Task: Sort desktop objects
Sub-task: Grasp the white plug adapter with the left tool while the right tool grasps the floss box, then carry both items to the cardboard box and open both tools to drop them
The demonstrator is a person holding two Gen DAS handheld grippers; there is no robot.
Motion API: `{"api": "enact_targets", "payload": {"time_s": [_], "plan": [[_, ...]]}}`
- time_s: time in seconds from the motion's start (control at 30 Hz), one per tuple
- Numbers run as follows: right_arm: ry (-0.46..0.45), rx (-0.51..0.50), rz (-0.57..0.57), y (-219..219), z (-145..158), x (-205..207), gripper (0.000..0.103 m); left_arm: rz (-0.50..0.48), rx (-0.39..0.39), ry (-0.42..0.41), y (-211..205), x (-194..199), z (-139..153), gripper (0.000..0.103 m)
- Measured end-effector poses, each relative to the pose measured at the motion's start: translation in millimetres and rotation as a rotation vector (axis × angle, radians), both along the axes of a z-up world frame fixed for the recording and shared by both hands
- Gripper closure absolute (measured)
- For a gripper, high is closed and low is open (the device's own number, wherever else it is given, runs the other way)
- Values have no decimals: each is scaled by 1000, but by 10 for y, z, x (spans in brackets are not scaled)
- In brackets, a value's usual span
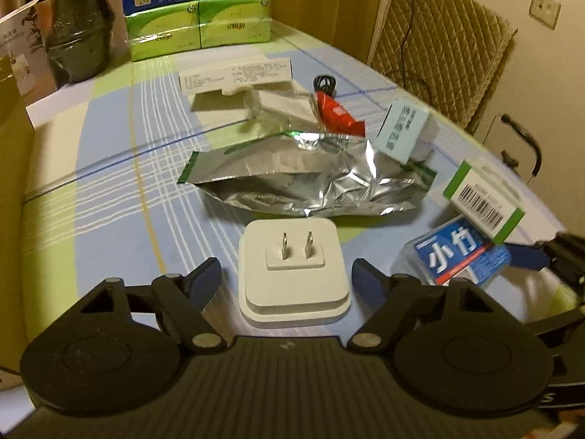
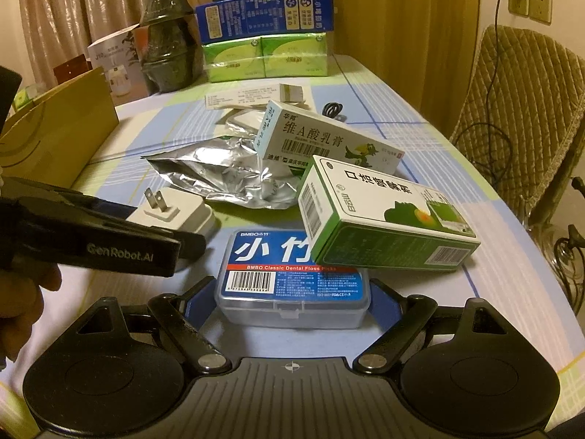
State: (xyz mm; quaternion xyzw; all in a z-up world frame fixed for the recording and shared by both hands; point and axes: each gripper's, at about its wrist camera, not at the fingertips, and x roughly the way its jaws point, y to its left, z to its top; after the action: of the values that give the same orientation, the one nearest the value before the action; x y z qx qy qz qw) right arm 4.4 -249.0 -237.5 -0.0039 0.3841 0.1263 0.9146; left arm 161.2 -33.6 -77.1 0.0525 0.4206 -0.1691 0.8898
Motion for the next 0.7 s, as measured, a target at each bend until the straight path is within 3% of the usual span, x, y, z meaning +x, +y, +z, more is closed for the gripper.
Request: {"api": "enact_targets", "payload": {"time_s": [0.07, 0.23, 0.7], "plan": [[12, 9, 4, 5, 10, -9, 19, -6, 18, -5, -15, -25, -15, 43], [33, 31, 28, 25, 90, -142, 19, 17, 25, 39, 55, -154, 72, 43], [-22, 30, 102, 185, 466, -557, 20, 109, 31, -15, 418, -730, 701, 43]]}}
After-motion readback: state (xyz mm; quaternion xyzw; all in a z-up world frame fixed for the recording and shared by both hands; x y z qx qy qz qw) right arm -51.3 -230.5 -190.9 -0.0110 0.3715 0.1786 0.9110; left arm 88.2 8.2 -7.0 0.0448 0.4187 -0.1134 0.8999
